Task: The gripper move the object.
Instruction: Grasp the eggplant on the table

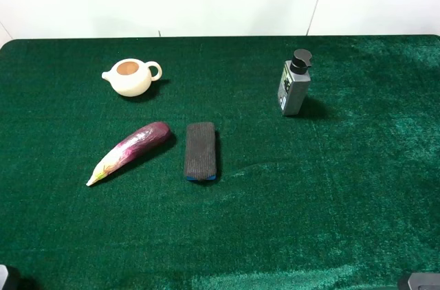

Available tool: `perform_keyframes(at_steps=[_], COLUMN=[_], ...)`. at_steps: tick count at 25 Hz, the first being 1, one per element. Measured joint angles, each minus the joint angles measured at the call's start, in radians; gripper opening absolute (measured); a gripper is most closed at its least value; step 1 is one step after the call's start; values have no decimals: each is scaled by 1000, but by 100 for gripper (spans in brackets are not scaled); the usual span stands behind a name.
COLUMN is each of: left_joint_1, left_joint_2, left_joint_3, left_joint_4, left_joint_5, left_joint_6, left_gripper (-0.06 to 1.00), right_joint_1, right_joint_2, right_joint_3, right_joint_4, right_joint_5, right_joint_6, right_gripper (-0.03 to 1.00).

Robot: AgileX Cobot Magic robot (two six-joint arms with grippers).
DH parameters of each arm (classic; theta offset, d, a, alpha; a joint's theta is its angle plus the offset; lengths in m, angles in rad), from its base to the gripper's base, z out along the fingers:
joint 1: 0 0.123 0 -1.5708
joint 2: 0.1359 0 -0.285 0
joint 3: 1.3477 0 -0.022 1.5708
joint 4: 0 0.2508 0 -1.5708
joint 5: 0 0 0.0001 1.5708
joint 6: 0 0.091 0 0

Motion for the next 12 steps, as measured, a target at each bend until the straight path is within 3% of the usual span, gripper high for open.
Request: perform_keyframes(at_steps=[12], left_joint_1=[0], left_joint_2=[0], left_joint_3=[0], left_joint_4=[0], left_joint_5=[0], left_joint_6=[0], left_gripper=[97], right_joint_1=[0], right_joint_2=[0], right_joint_3=[0], right_joint_4=[0], right_joint_5=[0], right_joint_6=[0], right_gripper=[69])
